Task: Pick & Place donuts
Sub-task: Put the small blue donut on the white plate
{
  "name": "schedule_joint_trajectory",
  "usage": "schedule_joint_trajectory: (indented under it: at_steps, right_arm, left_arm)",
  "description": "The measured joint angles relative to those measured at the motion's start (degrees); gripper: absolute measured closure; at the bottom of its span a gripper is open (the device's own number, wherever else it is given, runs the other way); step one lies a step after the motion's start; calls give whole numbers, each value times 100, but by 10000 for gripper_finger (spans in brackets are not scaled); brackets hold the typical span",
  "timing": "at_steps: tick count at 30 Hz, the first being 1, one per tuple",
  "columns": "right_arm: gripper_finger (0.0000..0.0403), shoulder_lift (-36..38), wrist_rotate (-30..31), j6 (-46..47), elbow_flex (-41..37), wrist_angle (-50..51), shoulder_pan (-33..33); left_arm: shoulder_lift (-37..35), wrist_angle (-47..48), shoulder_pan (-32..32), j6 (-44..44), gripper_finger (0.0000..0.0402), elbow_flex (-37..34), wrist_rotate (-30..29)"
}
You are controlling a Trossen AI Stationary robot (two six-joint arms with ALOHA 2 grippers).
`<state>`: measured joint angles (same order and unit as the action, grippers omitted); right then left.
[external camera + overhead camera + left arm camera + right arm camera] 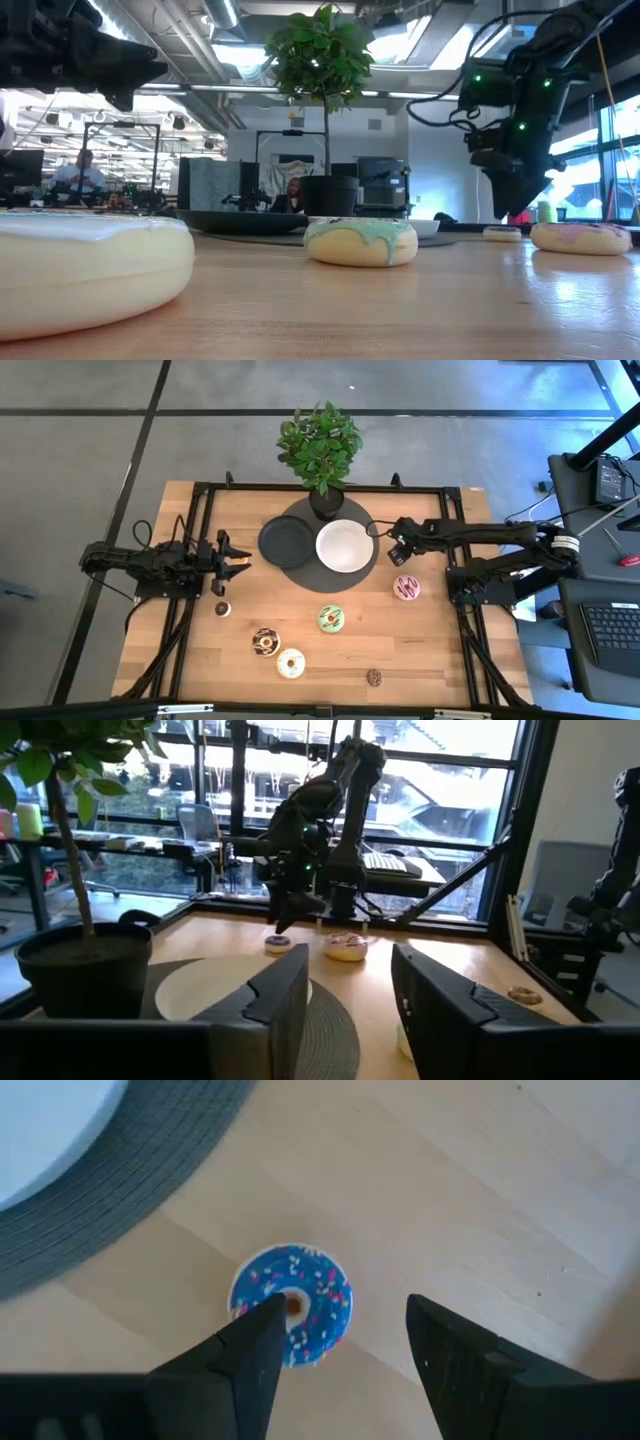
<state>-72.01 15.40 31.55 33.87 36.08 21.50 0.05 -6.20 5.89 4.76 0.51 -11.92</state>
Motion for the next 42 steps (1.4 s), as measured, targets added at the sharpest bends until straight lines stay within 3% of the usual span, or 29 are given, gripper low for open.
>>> schedule_joint_trajectory:
  at_steps: [9, 18, 33, 42]
  right_arm:
    - [193, -506, -46, -53, 0, -173, 202]
    - [198, -553, -99, -72, 0, -162, 201]
    - [340, -553, -258, -235, 0, -143, 201]
    - [372, -551, -257, -507, 49, -43, 201]
  left_arm:
    - [-2, 0, 0, 49, 253, 0, 0]
    - [-1, 0, 0, 49, 256, -1, 0]
    - [-2, 0, 0, 49, 253, -1, 0]
    - [-1, 0, 0, 49, 250, 0, 0]
